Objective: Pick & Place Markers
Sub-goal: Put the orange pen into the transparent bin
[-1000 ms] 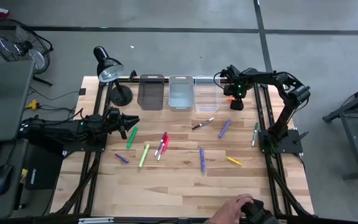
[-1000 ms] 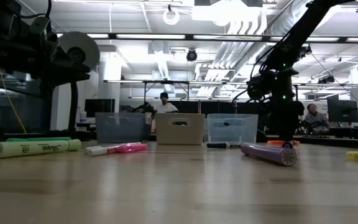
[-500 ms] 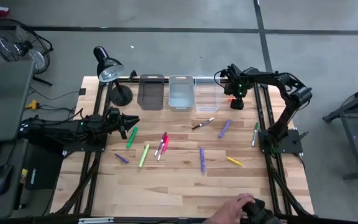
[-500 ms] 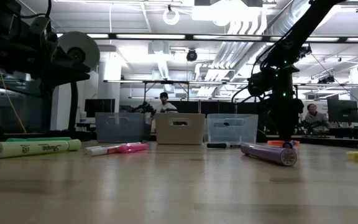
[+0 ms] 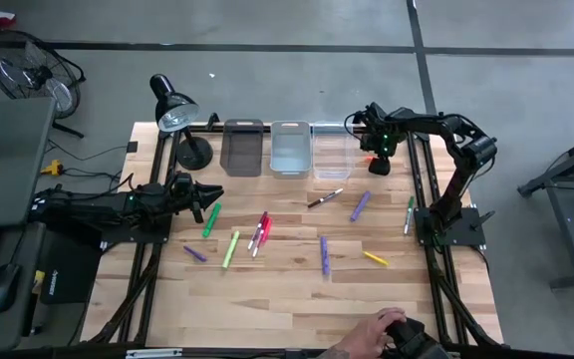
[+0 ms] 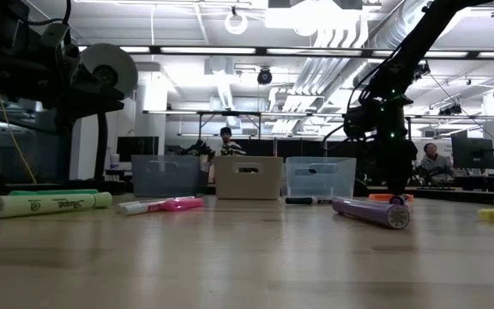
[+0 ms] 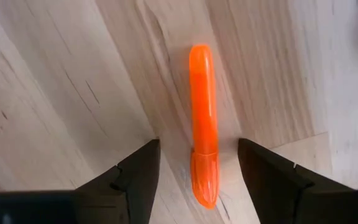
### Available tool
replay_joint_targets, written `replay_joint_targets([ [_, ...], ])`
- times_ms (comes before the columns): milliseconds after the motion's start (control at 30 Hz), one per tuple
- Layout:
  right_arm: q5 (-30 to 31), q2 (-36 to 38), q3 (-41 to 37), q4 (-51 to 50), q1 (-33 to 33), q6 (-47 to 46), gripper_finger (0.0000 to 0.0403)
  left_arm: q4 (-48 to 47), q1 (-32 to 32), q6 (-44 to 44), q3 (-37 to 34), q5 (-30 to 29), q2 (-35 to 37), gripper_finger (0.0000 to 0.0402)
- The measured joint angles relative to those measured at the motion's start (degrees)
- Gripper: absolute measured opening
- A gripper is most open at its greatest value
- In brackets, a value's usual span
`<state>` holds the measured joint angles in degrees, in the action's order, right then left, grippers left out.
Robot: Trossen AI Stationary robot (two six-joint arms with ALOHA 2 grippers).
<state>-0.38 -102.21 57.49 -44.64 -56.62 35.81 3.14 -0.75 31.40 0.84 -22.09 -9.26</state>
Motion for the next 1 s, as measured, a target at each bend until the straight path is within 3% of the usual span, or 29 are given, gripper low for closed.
replay_joint_targets([
  [833, 3.3, -0.1, -0.1, 1.5, 0.1, 3.7, 0.0039, 0.0, 0.0, 0.0, 0.0, 0.0, 0.0, 0.0097],
  [1000, 2.7, -0.3, 1.0, 0.9, 0.0, 2.6, 0.0030, 0.0, 0.0, 0.0, 0.0, 0.0, 0.0, 0.0097],
])
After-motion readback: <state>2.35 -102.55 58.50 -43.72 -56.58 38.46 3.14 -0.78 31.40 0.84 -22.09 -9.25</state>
